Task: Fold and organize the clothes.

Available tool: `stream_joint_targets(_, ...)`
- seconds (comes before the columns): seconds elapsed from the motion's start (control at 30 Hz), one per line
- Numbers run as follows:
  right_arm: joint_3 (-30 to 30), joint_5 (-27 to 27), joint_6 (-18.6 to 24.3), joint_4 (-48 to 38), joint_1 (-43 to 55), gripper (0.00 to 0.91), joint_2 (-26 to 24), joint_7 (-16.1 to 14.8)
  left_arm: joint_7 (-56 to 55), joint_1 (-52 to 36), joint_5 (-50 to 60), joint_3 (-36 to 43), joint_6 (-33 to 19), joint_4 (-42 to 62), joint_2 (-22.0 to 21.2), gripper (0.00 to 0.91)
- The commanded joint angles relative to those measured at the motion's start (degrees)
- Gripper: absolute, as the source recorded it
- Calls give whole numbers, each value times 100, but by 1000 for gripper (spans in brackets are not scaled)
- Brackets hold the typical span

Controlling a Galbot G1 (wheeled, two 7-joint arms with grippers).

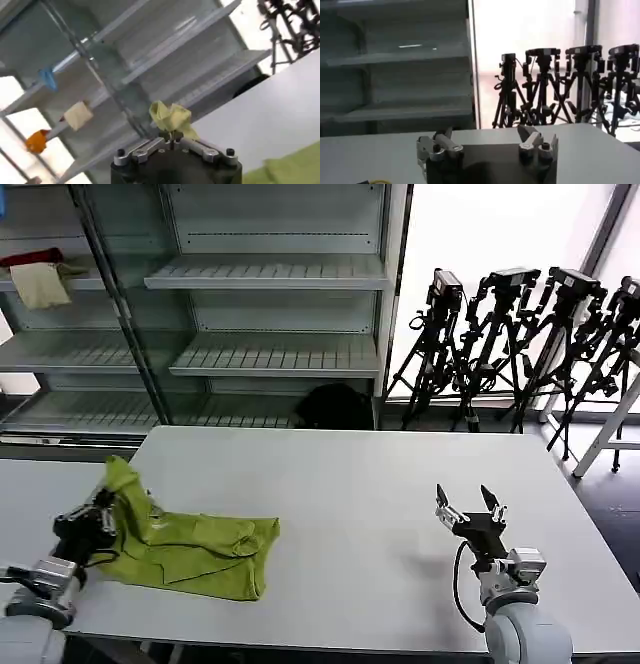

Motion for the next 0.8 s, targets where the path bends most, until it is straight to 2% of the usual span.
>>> stream_joint_targets(0.03, 25, -4, 21, -54, -41, 907, -7, -3, -279, -33, 756, 2107, 276, -662, -706, 0)
stream_joint_targets(0.33, 45, -12, 44, -137, -16, 907, -22, -23, -318, -28, 1058, 2652, 311, -328, -747, 0)
stream_joint_targets(0.8, -101, -109, 14, -196, 141, 907, 33, -25, -270, -136, 1150, 2946, 425, 289, -981, 10)
